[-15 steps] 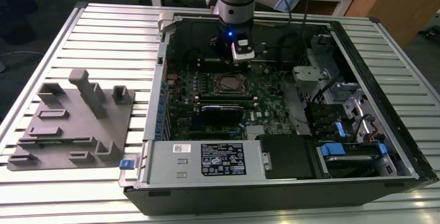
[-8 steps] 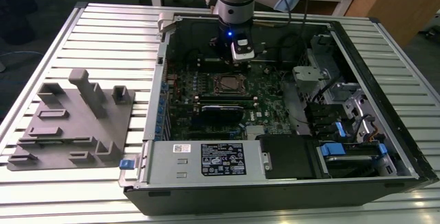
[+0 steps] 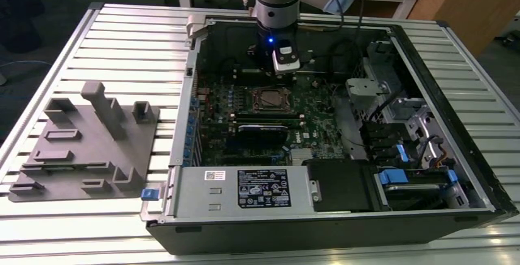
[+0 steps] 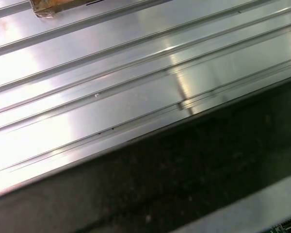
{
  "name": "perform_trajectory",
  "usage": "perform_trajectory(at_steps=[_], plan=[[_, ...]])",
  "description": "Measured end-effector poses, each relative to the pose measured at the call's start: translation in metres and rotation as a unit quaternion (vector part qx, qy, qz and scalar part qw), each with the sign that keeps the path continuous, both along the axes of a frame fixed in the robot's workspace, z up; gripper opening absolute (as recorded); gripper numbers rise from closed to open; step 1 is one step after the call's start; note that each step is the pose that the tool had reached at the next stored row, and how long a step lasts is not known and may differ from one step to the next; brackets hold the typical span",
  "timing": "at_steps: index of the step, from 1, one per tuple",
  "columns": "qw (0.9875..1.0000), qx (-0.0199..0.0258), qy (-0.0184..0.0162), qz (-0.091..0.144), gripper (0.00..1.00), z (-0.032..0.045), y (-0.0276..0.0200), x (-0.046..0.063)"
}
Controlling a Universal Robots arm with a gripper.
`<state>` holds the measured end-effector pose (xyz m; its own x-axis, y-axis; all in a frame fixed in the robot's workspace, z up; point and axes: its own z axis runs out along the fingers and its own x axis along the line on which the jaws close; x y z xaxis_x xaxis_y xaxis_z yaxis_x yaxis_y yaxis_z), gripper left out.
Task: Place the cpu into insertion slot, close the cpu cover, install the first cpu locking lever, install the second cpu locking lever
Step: 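Install the first cpu locking lever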
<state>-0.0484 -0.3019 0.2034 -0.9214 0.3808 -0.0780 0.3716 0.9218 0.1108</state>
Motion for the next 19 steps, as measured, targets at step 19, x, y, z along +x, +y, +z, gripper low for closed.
perform_trajectory(at_steps=[19], plan=[[0.9996,0.0001,-0.0283,0.000,0.11,-0.0015,0.0001,-0.0083]])
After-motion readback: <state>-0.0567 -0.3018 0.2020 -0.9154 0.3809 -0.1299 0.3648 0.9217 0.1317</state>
